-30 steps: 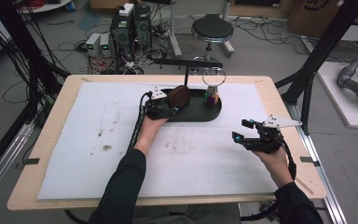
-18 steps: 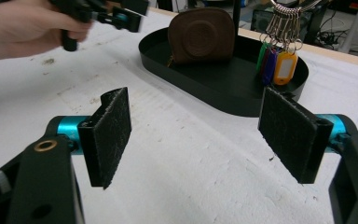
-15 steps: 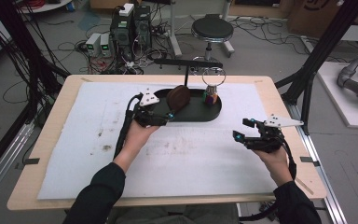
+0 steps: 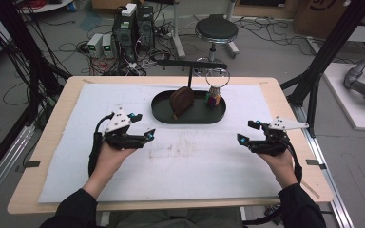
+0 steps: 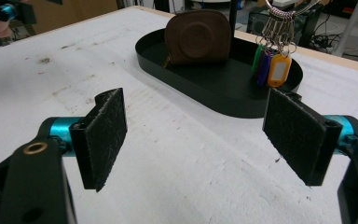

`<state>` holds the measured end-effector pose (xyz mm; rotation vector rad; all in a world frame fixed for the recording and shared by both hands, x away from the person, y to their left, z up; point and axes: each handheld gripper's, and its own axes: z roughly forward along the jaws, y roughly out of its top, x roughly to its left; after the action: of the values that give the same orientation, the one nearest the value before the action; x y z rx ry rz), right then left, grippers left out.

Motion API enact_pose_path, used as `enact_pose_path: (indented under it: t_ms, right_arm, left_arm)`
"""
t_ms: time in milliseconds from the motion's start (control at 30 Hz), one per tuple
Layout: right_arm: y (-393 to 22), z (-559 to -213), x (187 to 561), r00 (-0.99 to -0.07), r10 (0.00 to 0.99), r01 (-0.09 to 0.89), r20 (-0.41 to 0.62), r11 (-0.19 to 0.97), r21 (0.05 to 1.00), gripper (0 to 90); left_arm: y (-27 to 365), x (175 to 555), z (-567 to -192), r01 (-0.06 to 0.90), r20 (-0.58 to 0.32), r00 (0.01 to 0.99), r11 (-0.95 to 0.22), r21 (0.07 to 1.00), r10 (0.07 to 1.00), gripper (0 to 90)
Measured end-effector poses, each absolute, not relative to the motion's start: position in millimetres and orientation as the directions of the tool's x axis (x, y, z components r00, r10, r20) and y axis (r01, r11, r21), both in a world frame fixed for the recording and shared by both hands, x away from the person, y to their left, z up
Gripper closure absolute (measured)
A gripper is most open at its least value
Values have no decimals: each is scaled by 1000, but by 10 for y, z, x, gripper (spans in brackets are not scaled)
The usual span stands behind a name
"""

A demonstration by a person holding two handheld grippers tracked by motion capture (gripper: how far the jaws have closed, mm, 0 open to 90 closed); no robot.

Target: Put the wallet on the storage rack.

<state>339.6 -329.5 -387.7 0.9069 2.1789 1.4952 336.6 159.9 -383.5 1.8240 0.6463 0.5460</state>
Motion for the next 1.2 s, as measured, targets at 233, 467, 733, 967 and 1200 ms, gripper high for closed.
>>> enact_pose_path:
  t_ms: [233, 467, 733, 967, 1200]
  right_arm:
    - [-3317, -3883, 3401, -726, 686, 304, 49, 257, 917, 219]
    - [-3365, -3877, 3368, -707, 707, 292, 5, 285, 913, 220]
    - [-3447, -3893, 3346, -675, 737, 293, -26, 300, 908, 220]
    - [-3470, -3903, 3345, -660, 751, 295, -31, 296, 908, 220]
    - [-3462, -3911, 3346, -664, 747, 301, -25, 298, 906, 220]
  left_arm:
    - [1820, 3243, -3930, 168, 39, 740, -242, 956, 671, 256]
    - [1978, 3276, -3995, 220, -36, 726, -183, 958, 687, 256]
    - [2018, 3298, -3987, 237, -67, 728, -158, 959, 683, 256]
    - [2015, 3316, -4017, 254, -77, 729, -164, 953, 681, 256]
    - [2043, 3339, -4045, 280, -109, 724, -146, 949, 682, 256]
